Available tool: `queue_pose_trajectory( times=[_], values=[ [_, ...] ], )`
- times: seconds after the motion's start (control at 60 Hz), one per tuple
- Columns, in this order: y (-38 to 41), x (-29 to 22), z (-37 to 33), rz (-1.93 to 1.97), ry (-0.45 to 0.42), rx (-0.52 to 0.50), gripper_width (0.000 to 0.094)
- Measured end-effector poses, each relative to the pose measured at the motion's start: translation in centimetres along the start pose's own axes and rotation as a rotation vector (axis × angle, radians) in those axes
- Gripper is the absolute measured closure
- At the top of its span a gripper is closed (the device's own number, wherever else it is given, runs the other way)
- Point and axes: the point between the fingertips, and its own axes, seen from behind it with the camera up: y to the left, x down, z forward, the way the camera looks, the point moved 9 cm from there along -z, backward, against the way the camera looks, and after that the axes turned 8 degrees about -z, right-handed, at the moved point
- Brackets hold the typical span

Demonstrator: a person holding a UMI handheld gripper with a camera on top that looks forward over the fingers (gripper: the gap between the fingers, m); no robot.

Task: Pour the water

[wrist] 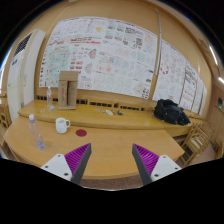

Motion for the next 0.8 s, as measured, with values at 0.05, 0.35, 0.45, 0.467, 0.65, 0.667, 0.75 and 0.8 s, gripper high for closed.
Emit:
queue_pose_trajectory(
  times=[0.05,0.35,0.45,0.467,0.65,0.667,0.75,0.8],
  values=[
    [0.2,0.3,0.0,0.000,0.007,-0.003,0.0087],
    [8.4,7.4,-0.6,-0.020,0.098,-0.062,0.0098],
    [14.3,9.8,-1.0,-0.021,0.129,-0.114,0.0098],
    [15.4,10.1,-1.0,-0.020,0.134,-0.124,0.0098],
    [28.7,9.5,0.5,0.008,0.118,-0.241,0.0094],
    [29.9,9.0,0.9,0.014,0.111,-0.253,0.0097],
    [35.3,6.4,3.5,0.042,0.068,-0.299,0.0096],
    [37.7,4.7,5.4,0.052,0.033,-0.309,0.0096]
  ],
)
